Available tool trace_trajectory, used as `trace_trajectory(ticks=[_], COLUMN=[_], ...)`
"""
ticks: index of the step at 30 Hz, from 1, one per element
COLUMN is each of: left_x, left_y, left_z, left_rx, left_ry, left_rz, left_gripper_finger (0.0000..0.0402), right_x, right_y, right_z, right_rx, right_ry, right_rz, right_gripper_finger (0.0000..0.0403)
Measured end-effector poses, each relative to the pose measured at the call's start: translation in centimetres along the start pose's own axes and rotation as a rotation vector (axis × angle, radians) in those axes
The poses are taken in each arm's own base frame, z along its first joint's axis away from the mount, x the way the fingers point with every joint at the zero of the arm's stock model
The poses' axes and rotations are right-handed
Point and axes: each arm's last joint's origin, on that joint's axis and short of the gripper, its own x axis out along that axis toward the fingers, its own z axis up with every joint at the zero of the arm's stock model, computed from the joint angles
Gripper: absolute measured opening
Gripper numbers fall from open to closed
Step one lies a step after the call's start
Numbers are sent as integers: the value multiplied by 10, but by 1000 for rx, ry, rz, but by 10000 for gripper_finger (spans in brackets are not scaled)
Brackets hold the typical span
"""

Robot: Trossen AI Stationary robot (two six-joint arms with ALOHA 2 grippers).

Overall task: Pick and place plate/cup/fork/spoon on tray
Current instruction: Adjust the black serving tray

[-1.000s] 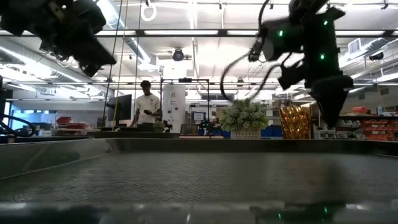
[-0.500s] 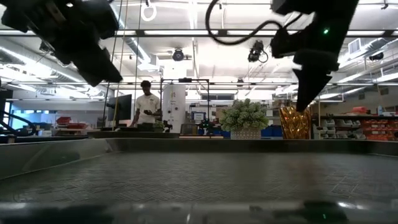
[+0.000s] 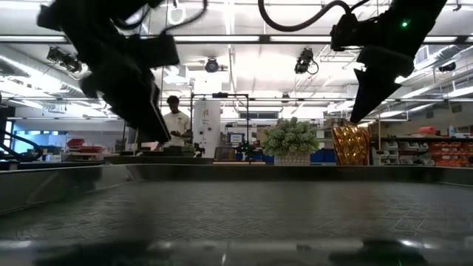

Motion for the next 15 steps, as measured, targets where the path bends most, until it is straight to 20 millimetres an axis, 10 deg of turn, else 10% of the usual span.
trace_trajectory(ticks=[15], left_x=[25], left_y=[5], left_z=[-3], left_rx=[13], left_ry=[50], left_rz=[173], left_gripper_finger=[142], right_x=[0], right_y=[0], right_z=[-1], right_rx=[-91], right_ry=[8], right_rz=[-3], right_gripper_finger=[215])
